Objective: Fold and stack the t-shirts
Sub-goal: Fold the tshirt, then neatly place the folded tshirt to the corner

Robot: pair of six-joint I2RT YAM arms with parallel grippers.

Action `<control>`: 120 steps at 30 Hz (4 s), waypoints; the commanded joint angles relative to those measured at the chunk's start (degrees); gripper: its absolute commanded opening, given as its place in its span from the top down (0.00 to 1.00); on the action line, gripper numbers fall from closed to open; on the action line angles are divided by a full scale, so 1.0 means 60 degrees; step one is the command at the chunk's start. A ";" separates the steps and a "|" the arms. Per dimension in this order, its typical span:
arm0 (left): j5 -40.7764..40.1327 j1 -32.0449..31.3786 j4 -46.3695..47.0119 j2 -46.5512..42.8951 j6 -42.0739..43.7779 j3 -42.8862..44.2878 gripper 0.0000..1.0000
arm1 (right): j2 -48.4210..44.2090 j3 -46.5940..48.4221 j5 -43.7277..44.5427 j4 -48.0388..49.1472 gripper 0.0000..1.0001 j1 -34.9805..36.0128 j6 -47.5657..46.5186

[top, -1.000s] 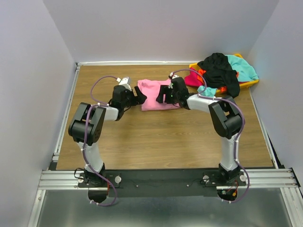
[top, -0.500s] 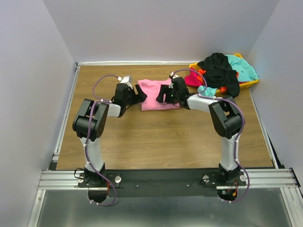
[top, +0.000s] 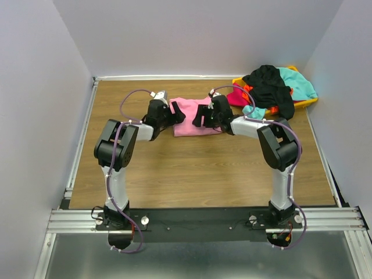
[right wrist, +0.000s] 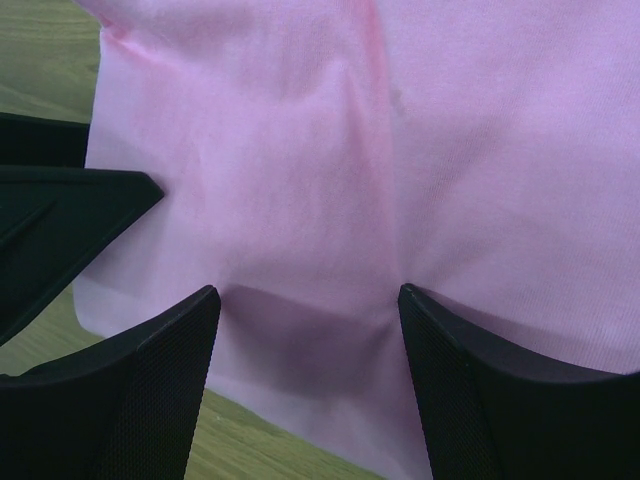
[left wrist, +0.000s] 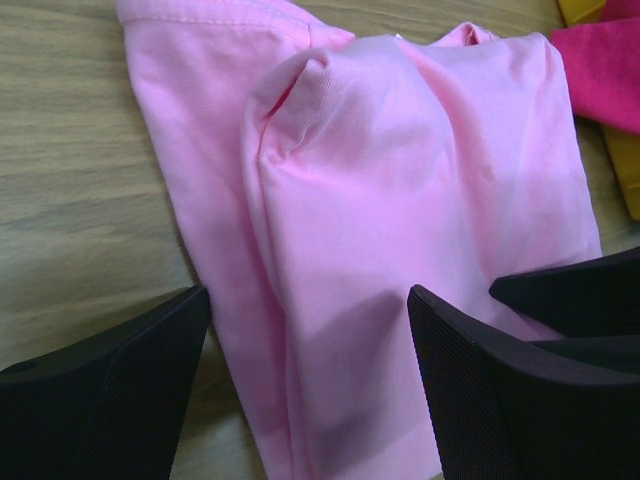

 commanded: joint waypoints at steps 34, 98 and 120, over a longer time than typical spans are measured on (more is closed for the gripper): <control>-0.2281 -0.0454 -0.4365 -0.0009 0.3262 0.3002 1.00 | -0.2617 -0.1221 0.0501 -0.0566 0.16 -0.0379 -0.0598; -0.6340 0.4687 -0.6638 0.2538 0.6985 0.7631 1.00 | -0.4948 -0.2819 0.0545 -0.0479 0.14 -0.1449 -0.1096; -0.6999 0.4791 -0.7721 0.1166 0.5112 0.8306 0.02 | -0.5153 -0.2892 0.0516 -0.0464 0.12 -0.1449 -0.1067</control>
